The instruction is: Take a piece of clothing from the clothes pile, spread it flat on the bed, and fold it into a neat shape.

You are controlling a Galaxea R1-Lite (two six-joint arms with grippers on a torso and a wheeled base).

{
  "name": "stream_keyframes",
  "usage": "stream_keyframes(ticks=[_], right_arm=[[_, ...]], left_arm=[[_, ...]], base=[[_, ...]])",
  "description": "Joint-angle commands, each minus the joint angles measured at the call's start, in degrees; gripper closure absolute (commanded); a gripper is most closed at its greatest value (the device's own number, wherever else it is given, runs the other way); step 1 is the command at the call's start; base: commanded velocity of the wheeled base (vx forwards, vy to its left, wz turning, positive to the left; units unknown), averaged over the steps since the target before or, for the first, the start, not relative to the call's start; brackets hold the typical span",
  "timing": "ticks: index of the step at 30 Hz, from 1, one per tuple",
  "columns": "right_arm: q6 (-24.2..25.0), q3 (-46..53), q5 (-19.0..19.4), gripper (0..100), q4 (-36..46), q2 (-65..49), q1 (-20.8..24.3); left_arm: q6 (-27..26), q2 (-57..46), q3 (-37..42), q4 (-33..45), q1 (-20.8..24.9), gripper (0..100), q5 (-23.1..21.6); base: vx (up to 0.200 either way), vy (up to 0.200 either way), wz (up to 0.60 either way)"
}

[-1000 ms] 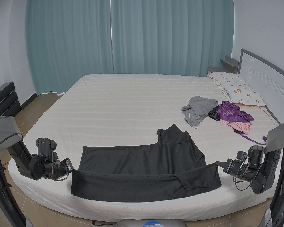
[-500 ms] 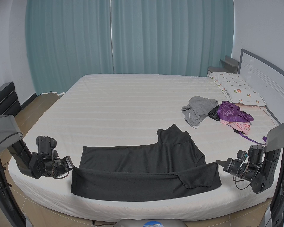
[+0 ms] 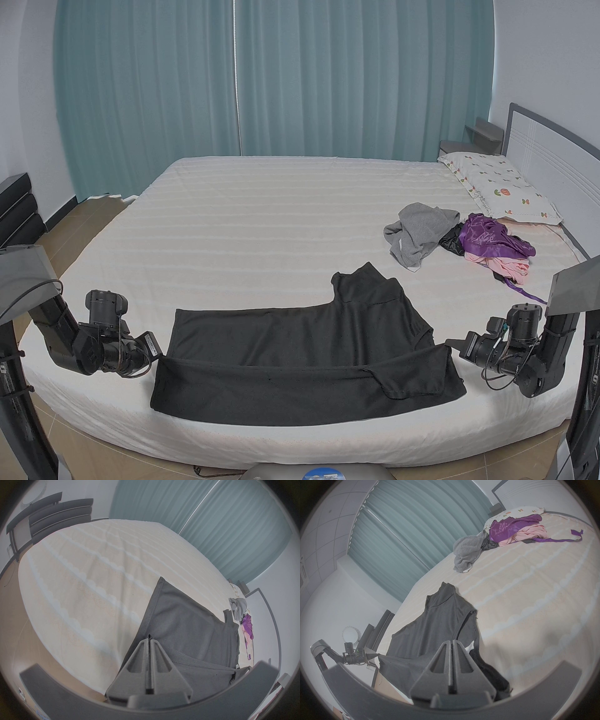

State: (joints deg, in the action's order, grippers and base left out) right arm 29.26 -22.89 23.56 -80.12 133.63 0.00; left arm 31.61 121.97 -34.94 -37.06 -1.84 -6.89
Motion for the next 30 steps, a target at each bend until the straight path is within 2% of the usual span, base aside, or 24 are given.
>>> stream_keyframes(ticks=[1,29,30], right_arm=[[0.10,-3.47,-0.01,100,0.84,3.12,0.00],[0.01,-9.19,-0.36,100,3.30,6.73,1.41],[0.01,-9.19,-0.45,100,3.30,6.82,1.41]], left_arm=[[0.12,3.72,-1.89,-0.03,0.00,100,0.03],[1.17,6.00,-3.29,-0.03,-0.53,100,0.12],[1.35,6.00,-3.29,-0.03,-0.53,0,0.03]], base=[[0.000,0.000,0.00],[0.000,0.000,0.00],[0.000,0.000,0.00]])
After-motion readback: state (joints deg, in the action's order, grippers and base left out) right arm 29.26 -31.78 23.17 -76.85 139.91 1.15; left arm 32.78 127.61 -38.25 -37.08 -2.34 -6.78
